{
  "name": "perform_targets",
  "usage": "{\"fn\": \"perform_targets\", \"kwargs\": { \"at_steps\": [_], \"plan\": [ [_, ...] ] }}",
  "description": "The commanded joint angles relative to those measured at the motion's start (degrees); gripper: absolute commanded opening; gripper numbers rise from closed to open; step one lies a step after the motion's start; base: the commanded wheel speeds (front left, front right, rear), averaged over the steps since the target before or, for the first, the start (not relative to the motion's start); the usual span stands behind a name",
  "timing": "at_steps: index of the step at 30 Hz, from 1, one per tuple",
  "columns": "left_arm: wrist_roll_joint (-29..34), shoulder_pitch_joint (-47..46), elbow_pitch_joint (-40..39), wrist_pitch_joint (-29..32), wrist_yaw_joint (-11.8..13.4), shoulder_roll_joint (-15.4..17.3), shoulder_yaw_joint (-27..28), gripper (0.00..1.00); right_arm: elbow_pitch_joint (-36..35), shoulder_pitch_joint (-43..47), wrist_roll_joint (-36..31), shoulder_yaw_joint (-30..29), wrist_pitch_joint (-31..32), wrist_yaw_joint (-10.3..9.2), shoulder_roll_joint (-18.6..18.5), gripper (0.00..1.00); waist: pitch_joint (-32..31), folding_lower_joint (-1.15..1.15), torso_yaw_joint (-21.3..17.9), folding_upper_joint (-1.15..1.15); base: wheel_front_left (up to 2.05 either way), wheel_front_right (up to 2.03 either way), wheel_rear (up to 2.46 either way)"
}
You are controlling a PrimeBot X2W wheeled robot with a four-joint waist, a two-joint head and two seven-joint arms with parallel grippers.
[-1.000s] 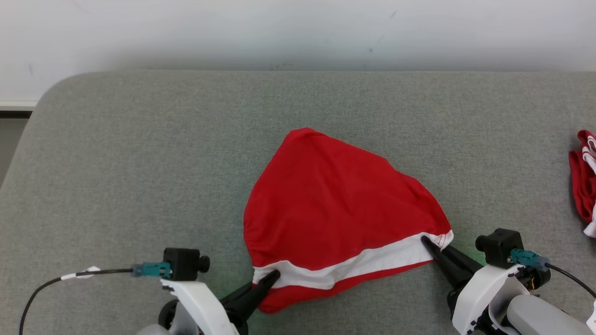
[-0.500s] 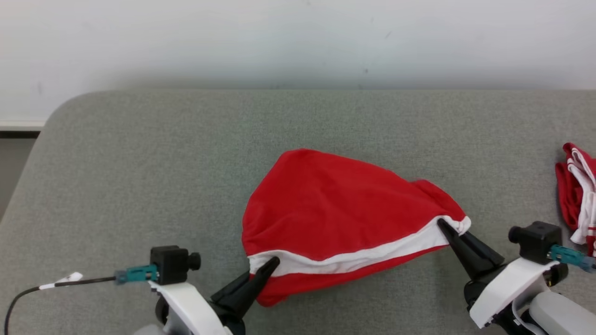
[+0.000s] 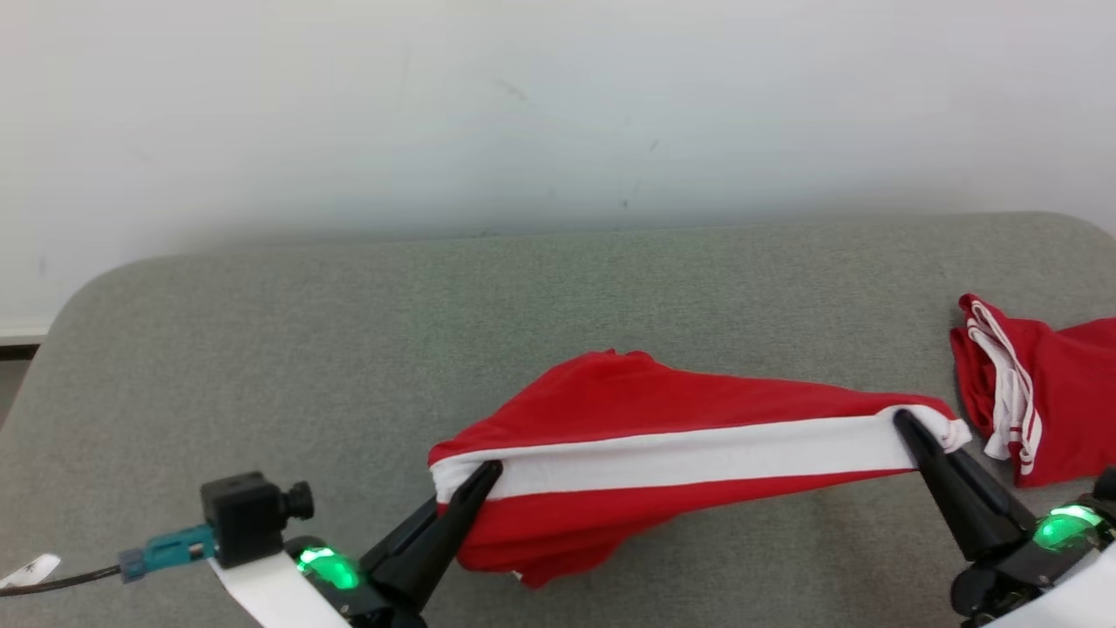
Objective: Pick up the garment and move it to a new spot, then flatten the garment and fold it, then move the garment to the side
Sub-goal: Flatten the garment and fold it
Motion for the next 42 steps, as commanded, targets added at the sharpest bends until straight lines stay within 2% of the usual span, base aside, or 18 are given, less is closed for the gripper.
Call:
{"fn": "perform_targets", "kwargs": {
  "at_steps": [1,6,12,17,22,25,27,30,33,38,42],
  "plan": [
    [0.0,1.1,-1.7,-0.6,0.7,0.9,0.6,0.00,-2.1,1.8,0.4,-1.8,-0.2,-0.15,-1.1,0.00,-1.1,0.01,-1.4,0.00,0.00,0.00,0.00],
    [-0.2,3.0,-10.1,-1.3,3.2,3.8,3.1,0.00,-12.4,8.4,0.6,-10.0,-0.2,-0.15,-4.8,0.00,-2.0,0.01,-3.7,0.00,0.00,0.00,0.00],
    [1.4,2.5,-19.3,-0.2,5.9,7.1,5.0,0.00,-23.8,15.8,0.1,-20.7,0.4,-0.15,-7.2,0.00,-1.1,0.01,-5.6,0.00,0.00,0.00,0.00],
    [2.2,-0.5,-24.2,2.4,7.7,9.1,6.3,0.00,-31.8,19.5,1.0,-29.3,3.3,-0.15,-6.6,0.00,1.6,0.01,-6.4,0.00,0.00,0.00,0.00],
    [3.5,-7.8,-22.0,6.8,7.8,10.3,8.0,0.00,-33.0,14.9,1.8,-35.3,9.1,-0.15,-5.6,0.00,7.3,0.01,-5.7,0.00,0.00,0.00,0.00],
    [4.0,-15.2,-17.9,9.6,6.5,9.3,9.0,0.00,-30.3,7.3,2.3,-36.0,13.4,-0.16,-4.9,0.00,12.0,0.01,-4.7,0.00,0.00,0.00,0.00],
    [4.0,-21.0,-14.0,11.8,5.3,7.6,9.2,0.00,-26.8,-0.5,2.8,-35.3,16.1,-0.16,-3.1,0.00,15.4,0.01,-3.9,0.00,0.00,0.00,0.00],
    [5.6,-31.7,-6.3,15.0,3.3,5.0,9.5,0.00,-18.8,-14.5,-2.5,-33.2,21.2,-0.18,-0.4,0.00,20.6,0.01,-3.0,0.00,0.00,0.00,0.00],
    [8.5,-42.8,3.1,16.6,1.4,1.1,9.2,0.00,-10.1,-29.8,-9.2,-30.1,25.1,-0.19,5.0,0.00,24.9,0.01,-2.5,0.00,0.00,0.00,0.00],
    [14.5,-59.7,18.4,13.3,-0.7,-6.1,9.3,0.00,3.3,-50.4,-18.3,-26.6,24.1,-0.16,14.9,0.00,30.1,0.01,-2.6,0.00,0.00,0.00,0.00],
    [18.9,-68.6,29.3,6.6,-1.9,-10.6,9.2,0.00,10.4,-59.3,-21.1,-24.3,19.9,-0.15,19.3,0.00,32.3,0.01,-3.2,0.00,0.00,0.00,0.00]
  ]
}}
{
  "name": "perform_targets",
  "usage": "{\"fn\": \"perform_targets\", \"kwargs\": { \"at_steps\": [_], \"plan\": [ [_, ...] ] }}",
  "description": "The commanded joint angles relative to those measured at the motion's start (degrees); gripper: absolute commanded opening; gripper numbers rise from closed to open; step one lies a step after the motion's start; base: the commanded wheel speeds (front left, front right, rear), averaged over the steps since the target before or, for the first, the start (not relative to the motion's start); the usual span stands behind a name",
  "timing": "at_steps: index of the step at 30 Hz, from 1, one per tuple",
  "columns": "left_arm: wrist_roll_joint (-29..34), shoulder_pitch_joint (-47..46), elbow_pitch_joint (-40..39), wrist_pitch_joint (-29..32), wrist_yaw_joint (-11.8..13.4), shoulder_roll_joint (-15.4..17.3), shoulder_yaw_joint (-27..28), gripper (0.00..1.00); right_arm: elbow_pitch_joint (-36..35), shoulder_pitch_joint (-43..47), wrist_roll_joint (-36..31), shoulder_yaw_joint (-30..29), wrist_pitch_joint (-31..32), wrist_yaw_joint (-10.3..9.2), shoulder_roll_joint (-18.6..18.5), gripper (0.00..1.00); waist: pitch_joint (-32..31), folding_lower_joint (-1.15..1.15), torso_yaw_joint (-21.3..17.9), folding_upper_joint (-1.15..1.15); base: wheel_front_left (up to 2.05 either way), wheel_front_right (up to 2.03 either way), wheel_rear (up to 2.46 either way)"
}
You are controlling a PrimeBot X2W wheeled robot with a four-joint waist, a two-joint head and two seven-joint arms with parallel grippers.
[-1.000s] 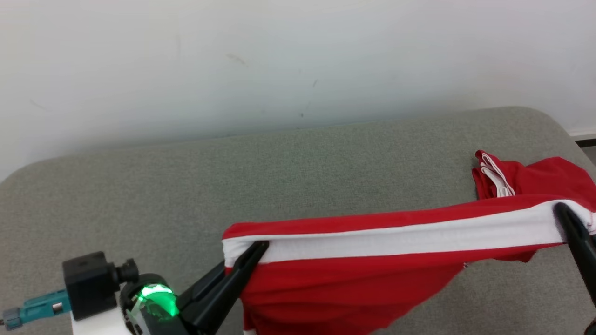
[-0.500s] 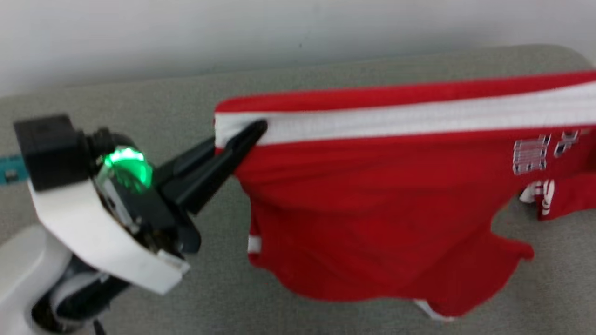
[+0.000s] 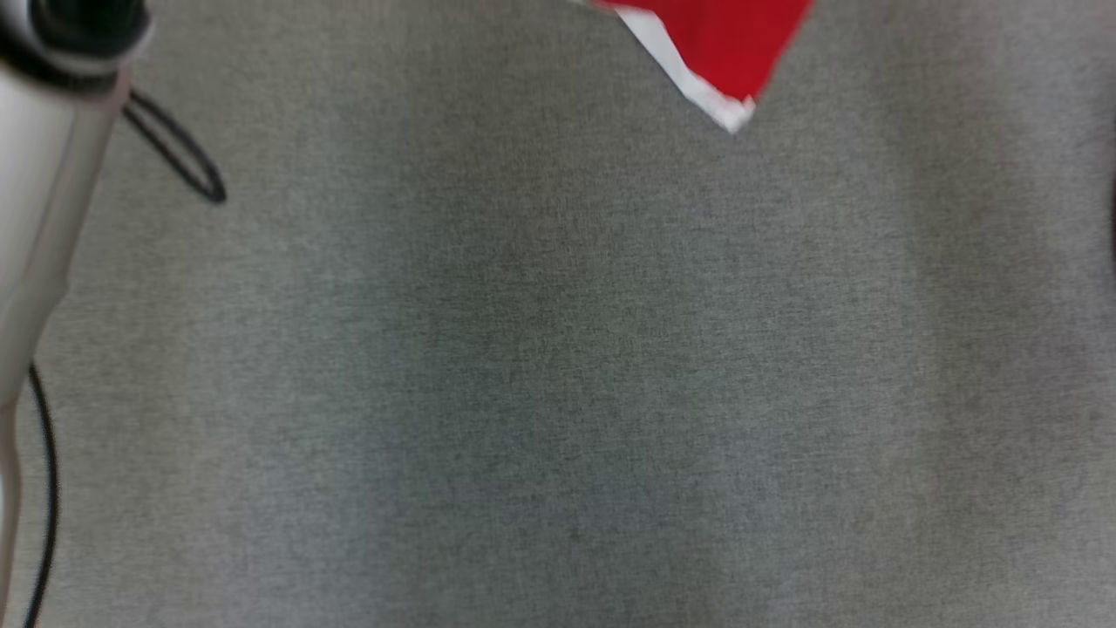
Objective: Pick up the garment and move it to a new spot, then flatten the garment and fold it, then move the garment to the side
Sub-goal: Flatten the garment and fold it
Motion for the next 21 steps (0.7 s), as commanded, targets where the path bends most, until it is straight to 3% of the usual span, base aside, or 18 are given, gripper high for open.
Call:
{"fn": "perform_targets", "kwargs": {
  "at_steps": [1,4,8,13,15,18,21],
  "plan": [
    [1.1,-2.5,3.4,-2.5,-0.5,-1.4,-0.1,0.00,2.1,-2.4,-0.9,1.0,-1.7,-0.15,0.6,0.00,2.6,-0.03,-0.3,0.00,0.00,0.00,0.00],
    [2.0,-4.0,9.3,-6.9,-1.2,-3.3,-1.8,0.00,5.0,-2.5,0.2,4.9,-4.3,-0.15,1.0,0.00,3.4,-0.03,-0.5,0.00,0.00,0.00,0.00],
    [2.2,-0.4,12.7,-10.8,-1.6,-3.9,-4.9,0.00,5.2,3.0,2.6,9.8,-8.1,-0.15,-1.4,0.00,3.4,-0.03,-0.3,0.00,0.00,0.00,0.00],
    [2.5,12.3,8.3,-12.4,-1.6,-1.4,-8.9,0.00,1.0,16.6,3.8,18.2,-13.5,-0.15,-8.5,0.00,0.2,-0.03,0.6,0.00,0.00,0.00,0.00],
    [2.7,15.7,6.5,-12.4,-1.6,-1.2,-8.4,0.00,0.0,19.7,4.7,19.2,-14.4,-0.15,-9.9,0.00,-0.6,-0.03,0.7,0.00,0.00,0.00,0.00],
    [4.2,30.6,0.6,-12.4,-1.6,-0.3,-4.5,0.00,-2.5,31.9,7.3,20.9,-17.6,-0.15,-14.7,0.00,-4.8,-0.03,1.1,0.00,0.00,0.00,0.00],
    [4.8,37.8,-1.8,-12.4,-1.6,-0.6,-2.2,0.00,-3.6,37.6,8.3,20.8,-18.7,-0.15,-16.4,0.00,-7.3,-0.03,1.3,0.00,0.00,0.00,0.00]
  ]
}}
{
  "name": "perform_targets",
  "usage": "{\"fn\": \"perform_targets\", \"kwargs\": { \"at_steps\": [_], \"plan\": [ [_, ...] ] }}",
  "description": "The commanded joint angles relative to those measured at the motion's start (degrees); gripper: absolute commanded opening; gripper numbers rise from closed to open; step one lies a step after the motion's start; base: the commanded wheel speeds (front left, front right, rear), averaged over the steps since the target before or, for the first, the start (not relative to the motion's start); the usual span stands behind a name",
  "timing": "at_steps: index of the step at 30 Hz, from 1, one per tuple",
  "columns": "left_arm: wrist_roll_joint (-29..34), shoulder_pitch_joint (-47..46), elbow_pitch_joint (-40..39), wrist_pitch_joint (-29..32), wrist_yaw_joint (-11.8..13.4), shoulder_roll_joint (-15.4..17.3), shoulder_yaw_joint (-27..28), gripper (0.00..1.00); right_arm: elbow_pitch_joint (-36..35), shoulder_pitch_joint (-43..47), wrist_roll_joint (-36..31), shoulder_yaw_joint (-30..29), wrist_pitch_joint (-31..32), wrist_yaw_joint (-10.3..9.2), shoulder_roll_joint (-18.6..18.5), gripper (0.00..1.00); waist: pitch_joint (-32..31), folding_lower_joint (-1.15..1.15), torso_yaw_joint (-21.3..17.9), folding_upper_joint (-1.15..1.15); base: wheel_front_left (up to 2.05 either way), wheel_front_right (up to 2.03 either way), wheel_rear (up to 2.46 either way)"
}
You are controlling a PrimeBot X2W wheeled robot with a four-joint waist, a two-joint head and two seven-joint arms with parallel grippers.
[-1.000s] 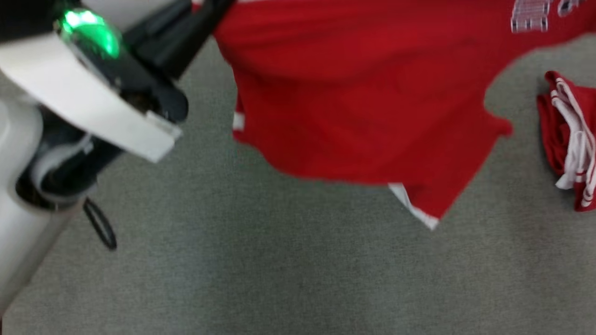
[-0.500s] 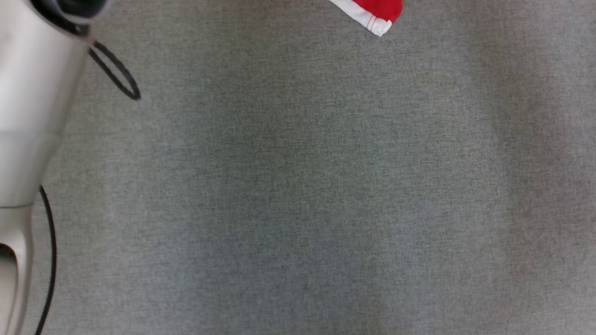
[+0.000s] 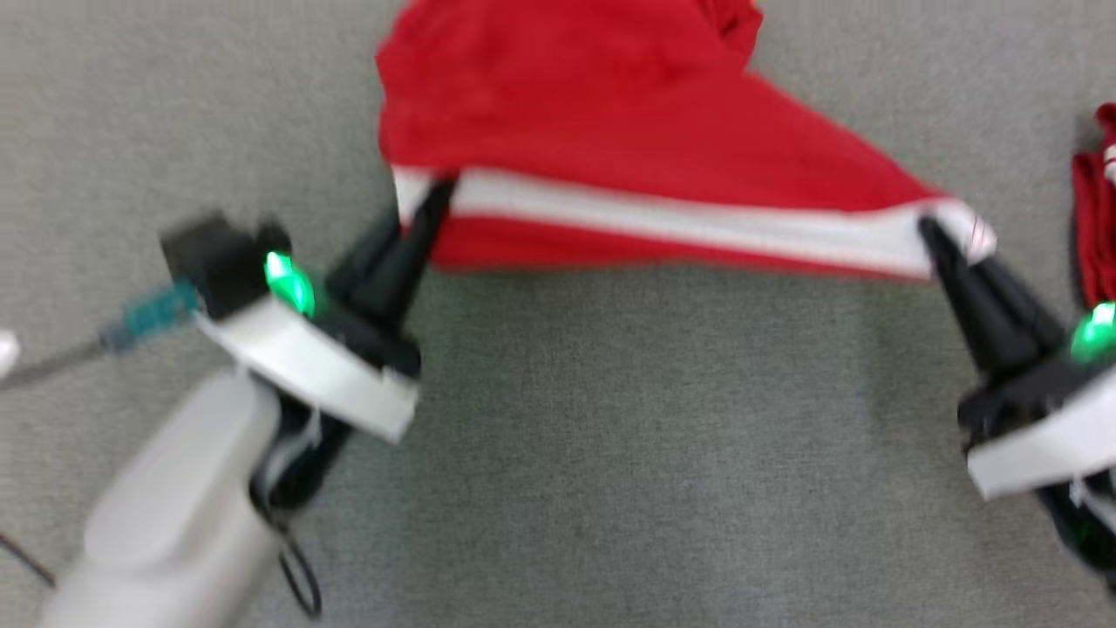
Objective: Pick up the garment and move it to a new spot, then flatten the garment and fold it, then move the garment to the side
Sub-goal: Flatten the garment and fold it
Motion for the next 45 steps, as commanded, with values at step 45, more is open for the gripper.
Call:
{"fn": "perform_targets", "kwargs": {
  "at_steps": [45],
  "plan": [
    [-0.3,52.3,-16.6,0.6,1.6,-3.6,5.3,0.00,-16.1,47.8,-2.2,-11.1,9.6,-0.20,-5.2,0.00,-22.9,0.00,4.4,0.00,0.00,0.00,0.00]
  ]
}}
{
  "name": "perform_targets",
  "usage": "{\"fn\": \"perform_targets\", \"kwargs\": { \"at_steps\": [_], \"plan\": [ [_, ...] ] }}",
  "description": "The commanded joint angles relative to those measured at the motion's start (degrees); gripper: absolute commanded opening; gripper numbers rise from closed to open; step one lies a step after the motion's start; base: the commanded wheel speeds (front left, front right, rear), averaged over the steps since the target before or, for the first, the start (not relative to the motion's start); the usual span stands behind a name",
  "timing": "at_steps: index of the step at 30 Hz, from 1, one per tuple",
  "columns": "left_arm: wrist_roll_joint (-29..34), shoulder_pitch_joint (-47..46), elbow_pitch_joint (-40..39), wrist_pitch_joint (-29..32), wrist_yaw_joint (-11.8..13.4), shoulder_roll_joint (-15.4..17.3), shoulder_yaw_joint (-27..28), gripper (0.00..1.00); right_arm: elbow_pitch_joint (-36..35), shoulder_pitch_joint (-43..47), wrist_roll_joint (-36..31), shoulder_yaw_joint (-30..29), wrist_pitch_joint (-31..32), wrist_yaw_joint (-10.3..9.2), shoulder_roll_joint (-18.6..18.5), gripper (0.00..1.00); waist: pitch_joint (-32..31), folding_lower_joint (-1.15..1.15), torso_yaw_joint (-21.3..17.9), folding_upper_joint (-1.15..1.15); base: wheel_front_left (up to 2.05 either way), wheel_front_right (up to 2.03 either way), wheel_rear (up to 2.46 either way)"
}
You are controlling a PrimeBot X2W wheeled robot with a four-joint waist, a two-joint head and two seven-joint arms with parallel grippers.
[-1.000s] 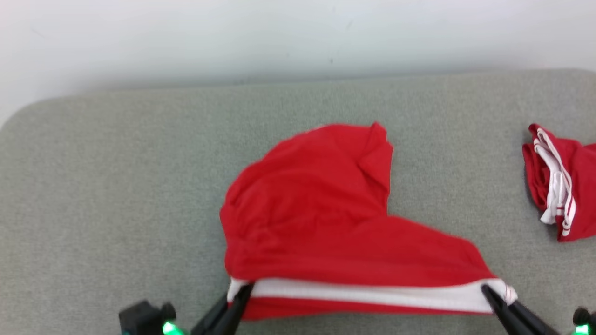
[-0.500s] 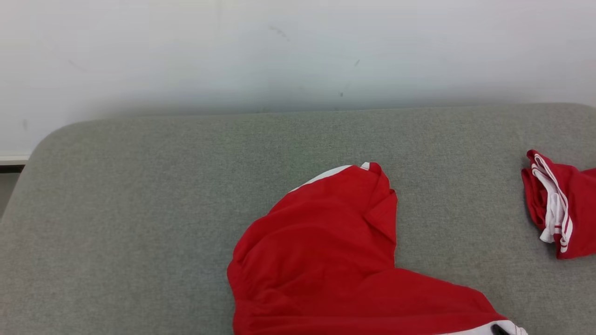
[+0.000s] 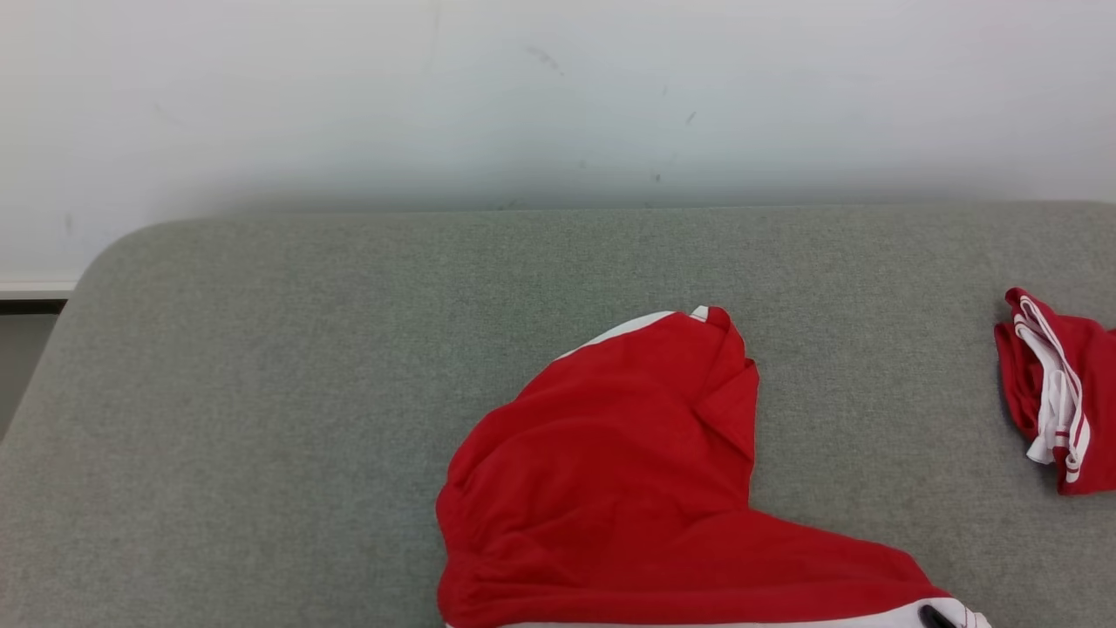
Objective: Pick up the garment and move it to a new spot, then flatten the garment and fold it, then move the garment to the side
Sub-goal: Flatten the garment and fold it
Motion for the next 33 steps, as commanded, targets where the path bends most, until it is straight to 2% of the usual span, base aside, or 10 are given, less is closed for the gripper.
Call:
{"fn": "perform_targets", "kwargs": {
  "at_steps": [1,10,15,20,27,31,33],
  "plan": [
    [-0.8,0.5,-0.2,-0.1,0.2,0.5,0.4,0.00,-0.2,0.9,-0.2,-0.5,0.1,-0.25,0.2,0.00,0.0,0.00,-0.1,-0.01,0.00,0.00,0.00],
    [-0.4,-0.5,-3.7,1.5,0.7,1.8,0.3,0.00,-1.2,1.4,-0.4,-2.4,-0.6,-0.25,1.3,0.00,-0.1,0.00,-1.3,-0.01,0.00,0.00,0.00],
    [-2.0,-0.2,-10.6,3.7,1.6,2.9,1.0,0.00,-4.2,3.2,0.4,-6.0,-2.0,-0.25,2.6,0.00,-1.1,0.00,-2.2,-0.01,0.00,0.00,0.00],
    [-3.9,0.6,-19.9,7.2,3.1,5.3,2.1,0.00,-10.6,5.9,1.7,-11.1,-2.6,-0.24,4.3,0.00,-2.6,0.00,-3.6,-0.01,0.00,0.00,0.00],
    [-6.7,-1.8,-32.9,11.4,5.1,8.5,5.5,0.00,-23.6,8.8,6.8,-19.7,-2.2,-0.22,6.1,0.00,-4.4,0.00,-5.0,-0.01,0.00,0.00,0.00],
    [-8.2,-5.7,-37.8,13.9,5.5,9.9,8.0,0.00,-30.8,8.9,10.2,-24.9,-2.1,-0.22,6.8,0.00,-4.7,0.00,-5.3,-0.01,0.00,0.00,0.00],
    [-8.9,-7.0,-38.7,14.5,5.4,10.0,8.5,0.00,-32.1,8.6,11.2,-26.1,-2.2,-0.22,7.0,0.00,-4.7,0.00,-5.4,-0.01,0.00,0.00,0.00]
  ]
}}
